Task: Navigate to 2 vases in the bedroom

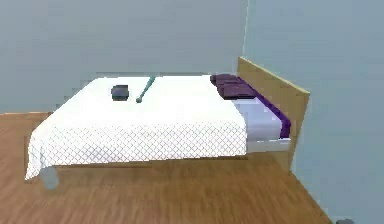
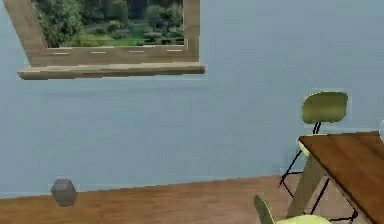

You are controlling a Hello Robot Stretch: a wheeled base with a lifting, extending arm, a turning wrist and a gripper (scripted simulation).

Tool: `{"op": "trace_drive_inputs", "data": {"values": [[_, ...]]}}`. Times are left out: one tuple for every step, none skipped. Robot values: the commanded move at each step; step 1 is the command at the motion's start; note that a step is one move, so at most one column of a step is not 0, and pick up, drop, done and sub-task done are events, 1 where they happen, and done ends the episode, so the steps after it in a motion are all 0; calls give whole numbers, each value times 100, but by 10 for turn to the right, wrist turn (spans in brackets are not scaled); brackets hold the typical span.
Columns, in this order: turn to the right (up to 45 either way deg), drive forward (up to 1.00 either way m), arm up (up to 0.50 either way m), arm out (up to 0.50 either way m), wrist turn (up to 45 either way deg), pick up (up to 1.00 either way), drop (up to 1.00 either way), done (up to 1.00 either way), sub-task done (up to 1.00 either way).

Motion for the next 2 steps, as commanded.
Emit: {"op": "trace_drive_inputs", "data": {"values": [[-450, 0, 0, 0, 0, 0, 0, 0, 0], [0, 20, 0, 0, 0, 0, 0, 0, 0]]}}
